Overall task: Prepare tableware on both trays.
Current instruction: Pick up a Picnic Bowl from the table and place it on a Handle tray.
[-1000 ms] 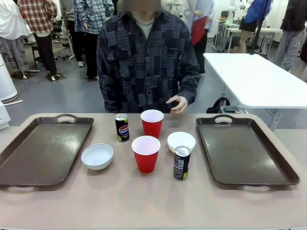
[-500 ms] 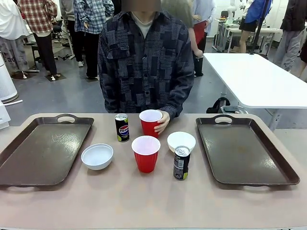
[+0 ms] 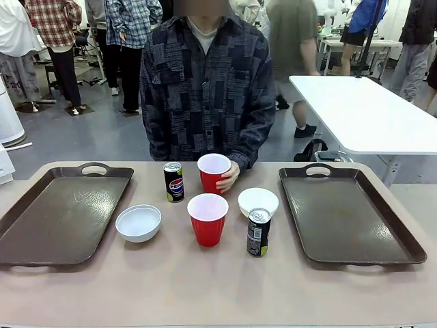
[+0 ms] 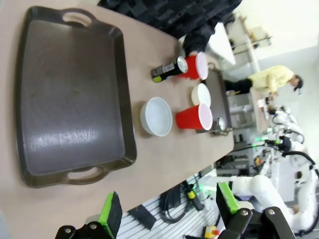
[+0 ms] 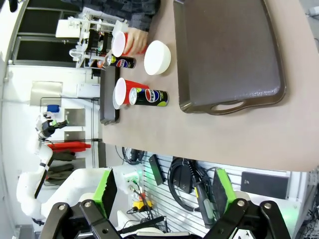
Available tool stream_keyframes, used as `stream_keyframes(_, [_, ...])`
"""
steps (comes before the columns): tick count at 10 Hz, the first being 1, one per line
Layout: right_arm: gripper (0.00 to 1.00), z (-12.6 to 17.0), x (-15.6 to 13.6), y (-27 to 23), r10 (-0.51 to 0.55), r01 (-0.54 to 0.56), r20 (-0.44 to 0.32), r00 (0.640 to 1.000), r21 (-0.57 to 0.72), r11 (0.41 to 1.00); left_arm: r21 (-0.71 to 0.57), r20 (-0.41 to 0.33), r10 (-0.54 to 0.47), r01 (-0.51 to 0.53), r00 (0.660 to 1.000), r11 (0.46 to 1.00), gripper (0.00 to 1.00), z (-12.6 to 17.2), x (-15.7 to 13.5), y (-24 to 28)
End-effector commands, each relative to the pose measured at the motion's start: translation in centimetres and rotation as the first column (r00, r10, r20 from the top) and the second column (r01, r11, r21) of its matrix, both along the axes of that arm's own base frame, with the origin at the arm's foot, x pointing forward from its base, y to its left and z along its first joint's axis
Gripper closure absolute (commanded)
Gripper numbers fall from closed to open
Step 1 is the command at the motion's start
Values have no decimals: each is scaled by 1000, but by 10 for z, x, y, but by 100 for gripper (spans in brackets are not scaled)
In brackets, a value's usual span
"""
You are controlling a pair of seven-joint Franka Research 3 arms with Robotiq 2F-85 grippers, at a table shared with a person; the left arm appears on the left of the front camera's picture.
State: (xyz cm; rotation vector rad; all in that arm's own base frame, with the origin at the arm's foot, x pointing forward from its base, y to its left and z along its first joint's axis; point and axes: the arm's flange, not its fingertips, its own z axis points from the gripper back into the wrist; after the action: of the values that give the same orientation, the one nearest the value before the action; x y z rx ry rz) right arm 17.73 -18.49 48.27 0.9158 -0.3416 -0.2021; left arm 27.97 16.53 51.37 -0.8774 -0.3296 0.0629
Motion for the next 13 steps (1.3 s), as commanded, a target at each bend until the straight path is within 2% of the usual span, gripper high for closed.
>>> stream_keyframes(1, [0,-1,1,-1,7,-8,19,1000,13,1000,219,-77,-42,58,996,974,0,32,22,-50])
stream_keyframes(3, [0,-1,1,-1,7,-8,19,1000,13,1000,404,-153,-84,140,985,904,0,46,58,-118])
stream_keyframes(5, [0,-1,1,-1,7,-8,19,1000,13,1000,530,-247,-97,218,964,819,0,32,95,-191])
stream_keyframes(7, [0,-1,1,-1,7,-8,19,1000,13,1000,610,-280,-79,241,957,755,0,0,122,-245])
stream_keyframes(9, [0,-1,1,-1,7,-8,19,1000,13,1000,672,-309,-75,274,948,688,0,-50,139,-275])
stream_keyframes(11, [0,-1,1,-1,7,-8,19,1000,13,1000,672,-318,-91,292,944,680,0,-88,149,-293])
stream_keyframes(13, [0,-1,1,-1,7,-8,19,1000,13,1000,685,-264,-113,268,958,677,0,-101,155,-311])
